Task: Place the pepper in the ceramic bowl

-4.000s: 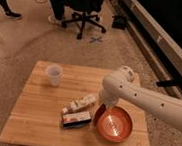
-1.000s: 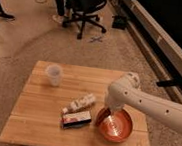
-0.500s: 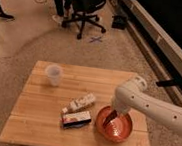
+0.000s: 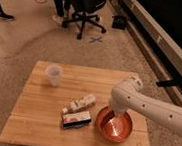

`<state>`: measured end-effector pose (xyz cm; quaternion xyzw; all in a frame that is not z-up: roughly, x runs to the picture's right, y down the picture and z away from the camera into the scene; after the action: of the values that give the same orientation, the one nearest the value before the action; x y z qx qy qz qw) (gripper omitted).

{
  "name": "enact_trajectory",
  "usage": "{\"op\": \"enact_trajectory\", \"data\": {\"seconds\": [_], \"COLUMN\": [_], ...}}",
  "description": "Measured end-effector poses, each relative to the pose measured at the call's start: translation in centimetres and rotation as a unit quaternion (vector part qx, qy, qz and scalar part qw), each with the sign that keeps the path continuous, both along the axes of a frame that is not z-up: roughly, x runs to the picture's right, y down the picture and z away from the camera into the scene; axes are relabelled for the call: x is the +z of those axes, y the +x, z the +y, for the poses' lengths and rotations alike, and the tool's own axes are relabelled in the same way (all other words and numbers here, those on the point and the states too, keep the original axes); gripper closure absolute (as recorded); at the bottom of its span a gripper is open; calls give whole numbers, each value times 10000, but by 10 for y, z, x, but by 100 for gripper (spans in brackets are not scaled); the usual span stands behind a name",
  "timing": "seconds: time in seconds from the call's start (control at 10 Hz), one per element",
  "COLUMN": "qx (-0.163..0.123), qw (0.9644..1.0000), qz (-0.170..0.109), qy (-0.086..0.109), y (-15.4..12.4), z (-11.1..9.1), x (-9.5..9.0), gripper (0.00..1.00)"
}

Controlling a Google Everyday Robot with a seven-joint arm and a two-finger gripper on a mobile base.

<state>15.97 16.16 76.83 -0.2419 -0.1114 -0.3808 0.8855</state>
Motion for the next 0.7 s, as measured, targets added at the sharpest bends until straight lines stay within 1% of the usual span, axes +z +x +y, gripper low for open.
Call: {"op": "enact_trajectory", "data": {"seconds": [0.2, 0.3, 0.4, 0.5, 0.7], "qx": [-26, -32, -31, -16, 42], "qw": [10000, 10000, 10000, 10000, 10000], "qz": [-9, 0, 2, 61, 69], "qy": [9, 24, 17, 2, 44], "y": [-9, -7, -3, -4, 0], "z": [-2, 1, -1, 1, -2], "x": [5, 4, 2, 1, 8], "gripper": [73, 73, 73, 73, 73]}}
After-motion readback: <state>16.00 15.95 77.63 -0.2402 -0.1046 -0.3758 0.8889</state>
